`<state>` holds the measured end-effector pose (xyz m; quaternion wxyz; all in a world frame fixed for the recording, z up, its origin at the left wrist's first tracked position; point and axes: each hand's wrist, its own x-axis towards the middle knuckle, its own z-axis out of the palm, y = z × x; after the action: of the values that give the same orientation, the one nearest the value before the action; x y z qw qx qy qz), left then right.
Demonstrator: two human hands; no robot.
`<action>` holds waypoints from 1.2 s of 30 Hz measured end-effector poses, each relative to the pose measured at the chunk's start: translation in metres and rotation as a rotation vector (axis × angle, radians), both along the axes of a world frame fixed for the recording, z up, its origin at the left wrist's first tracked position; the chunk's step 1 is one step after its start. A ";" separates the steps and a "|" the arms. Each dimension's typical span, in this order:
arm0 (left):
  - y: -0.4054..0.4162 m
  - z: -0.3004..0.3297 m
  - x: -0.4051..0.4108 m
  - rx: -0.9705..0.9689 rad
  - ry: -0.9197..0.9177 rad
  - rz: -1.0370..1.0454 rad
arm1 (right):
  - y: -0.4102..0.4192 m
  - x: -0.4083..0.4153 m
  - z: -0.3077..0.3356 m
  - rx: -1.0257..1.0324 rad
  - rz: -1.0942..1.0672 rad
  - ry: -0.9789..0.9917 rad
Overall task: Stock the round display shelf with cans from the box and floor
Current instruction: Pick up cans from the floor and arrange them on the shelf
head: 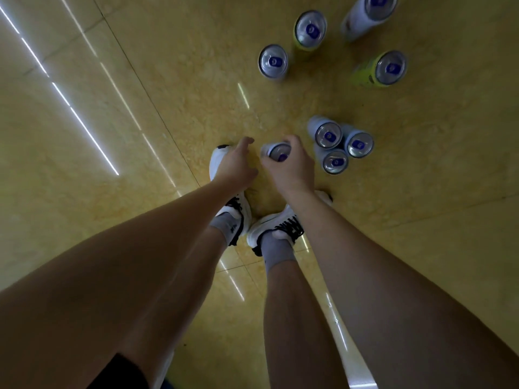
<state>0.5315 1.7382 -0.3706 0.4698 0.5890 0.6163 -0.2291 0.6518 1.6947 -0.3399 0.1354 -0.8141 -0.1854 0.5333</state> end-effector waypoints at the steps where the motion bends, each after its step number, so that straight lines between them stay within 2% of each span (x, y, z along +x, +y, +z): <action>1: 0.003 0.010 0.000 0.001 -0.013 -0.021 | -0.001 0.001 0.015 0.002 -0.028 0.009; 4: 0.019 0.049 0.007 -0.023 -0.064 -0.083 | 0.003 0.009 0.064 0.012 -0.086 0.047; 10: 0.064 0.155 0.046 0.030 -0.263 -0.175 | 0.044 0.044 0.181 0.129 -0.051 0.083; 15: 0.120 0.280 0.082 0.133 -0.367 -0.207 | 0.086 0.079 0.306 0.247 -0.041 0.107; 18: 0.161 0.379 0.096 0.169 -0.390 -0.291 | 0.109 0.105 0.395 0.289 0.076 0.163; 22: 0.204 0.520 0.116 0.224 -0.389 -0.401 | 0.129 0.132 0.506 0.368 0.168 -0.011; 25: 0.226 0.614 0.121 0.275 -0.428 -0.392 | 0.142 0.137 0.577 0.433 0.180 -0.137; 31: 0.271 0.772 0.129 0.380 -0.629 -0.437 | 0.162 0.133 0.706 0.632 0.111 -0.198; 36: 0.281 0.880 0.139 0.398 -0.800 -0.357 | 0.178 0.137 0.791 0.783 0.054 -0.240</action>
<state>0.6706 2.0190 0.5093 0.5017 0.8060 0.3083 0.0608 0.7889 1.8726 0.4511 0.3984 -0.7524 -0.4104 0.3268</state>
